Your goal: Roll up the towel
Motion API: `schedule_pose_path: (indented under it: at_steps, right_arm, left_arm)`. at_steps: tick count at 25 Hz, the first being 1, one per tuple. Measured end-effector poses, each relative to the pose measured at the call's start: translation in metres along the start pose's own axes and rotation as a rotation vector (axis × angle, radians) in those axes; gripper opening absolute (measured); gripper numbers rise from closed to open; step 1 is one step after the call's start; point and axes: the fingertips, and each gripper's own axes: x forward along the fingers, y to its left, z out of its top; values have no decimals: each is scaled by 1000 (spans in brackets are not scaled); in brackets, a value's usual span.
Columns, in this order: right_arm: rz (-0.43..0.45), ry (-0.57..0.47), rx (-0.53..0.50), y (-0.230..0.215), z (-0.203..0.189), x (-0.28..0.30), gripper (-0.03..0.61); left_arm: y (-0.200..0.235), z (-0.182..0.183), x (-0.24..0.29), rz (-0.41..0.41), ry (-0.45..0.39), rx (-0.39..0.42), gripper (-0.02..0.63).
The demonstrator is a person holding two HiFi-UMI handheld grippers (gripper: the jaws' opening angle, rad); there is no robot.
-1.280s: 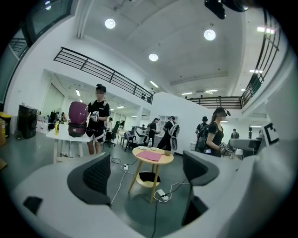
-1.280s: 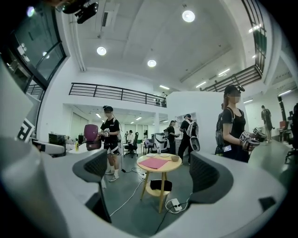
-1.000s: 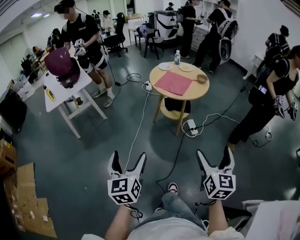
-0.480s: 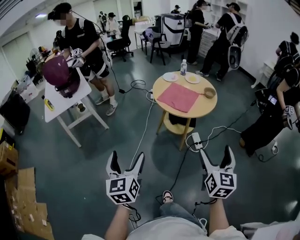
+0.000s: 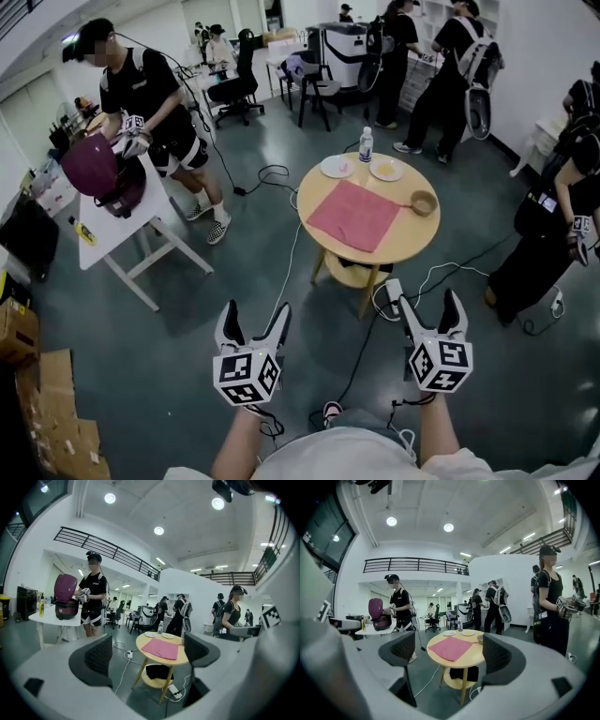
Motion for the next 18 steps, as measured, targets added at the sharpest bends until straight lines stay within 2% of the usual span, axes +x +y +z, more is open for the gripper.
schedule_pose_path:
  at_steps: [9, 18]
  right_arm:
    - [12, 48, 13, -21, -7, 66, 439]
    - [-81, 67, 48, -46, -17, 109, 437]
  left_arm:
    - [0, 4, 75, -17, 24, 13, 479]
    - [10, 8, 163, -76, 32, 14, 477]
